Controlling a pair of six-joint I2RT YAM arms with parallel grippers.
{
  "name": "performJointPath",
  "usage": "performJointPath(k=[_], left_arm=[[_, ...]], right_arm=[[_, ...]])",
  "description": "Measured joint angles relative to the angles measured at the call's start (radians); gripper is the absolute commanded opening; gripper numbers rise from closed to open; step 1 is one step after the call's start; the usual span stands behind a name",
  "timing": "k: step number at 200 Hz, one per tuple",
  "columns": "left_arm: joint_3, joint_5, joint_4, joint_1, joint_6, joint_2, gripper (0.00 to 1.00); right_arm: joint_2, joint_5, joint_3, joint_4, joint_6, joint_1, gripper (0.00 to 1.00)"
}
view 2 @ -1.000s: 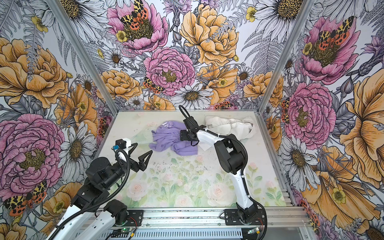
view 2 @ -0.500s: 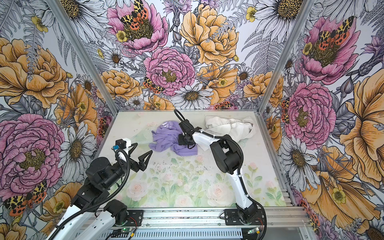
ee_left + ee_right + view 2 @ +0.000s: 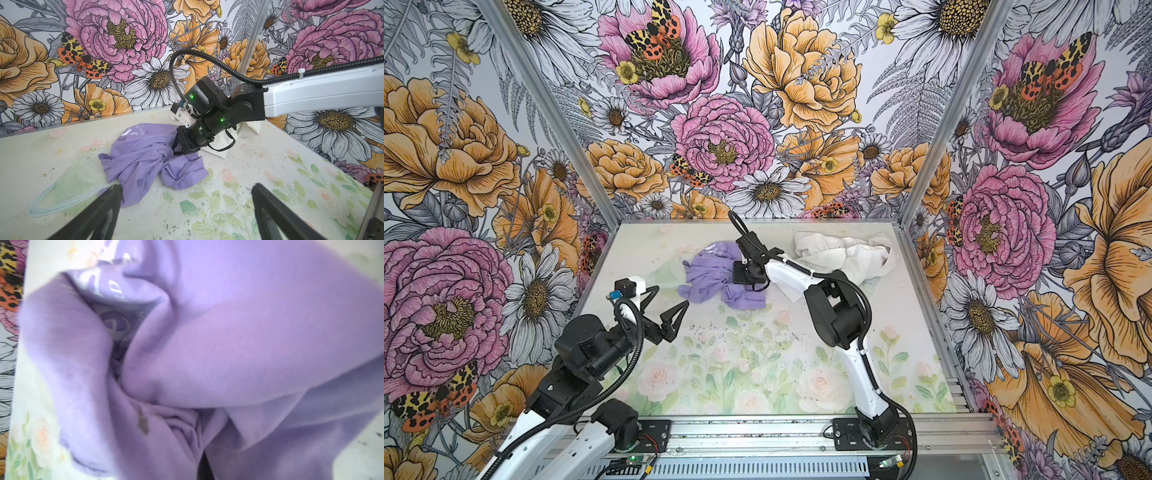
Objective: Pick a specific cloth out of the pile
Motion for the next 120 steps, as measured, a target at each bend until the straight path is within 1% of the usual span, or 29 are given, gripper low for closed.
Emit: performJointPath(k=[30, 57, 107, 120], left_arm=[[0.000, -0.004, 0.000, 0.000, 0.000, -0.008, 0.99], [0.000, -0.011, 0.000, 0.000, 0.000, -0.016, 0.99], [0.000, -0.022, 0.000, 0.000, 0.000, -0.027, 0.99], [0.000, -0.023, 0.000, 0.000, 0.000, -0.029, 0.99]], right_arm=[[0.002, -0.018, 0.133, -0.015, 0.004, 0.022, 0.00], [0.048, -0.047, 0.340, -0.014, 0.019, 0.036, 0.00], [0.254, -0.100, 0.796, -0.005, 0.043, 0.049, 0.00], [0.307, -0.113, 0.890, 0.004, 0.049, 0.051, 0.00]])
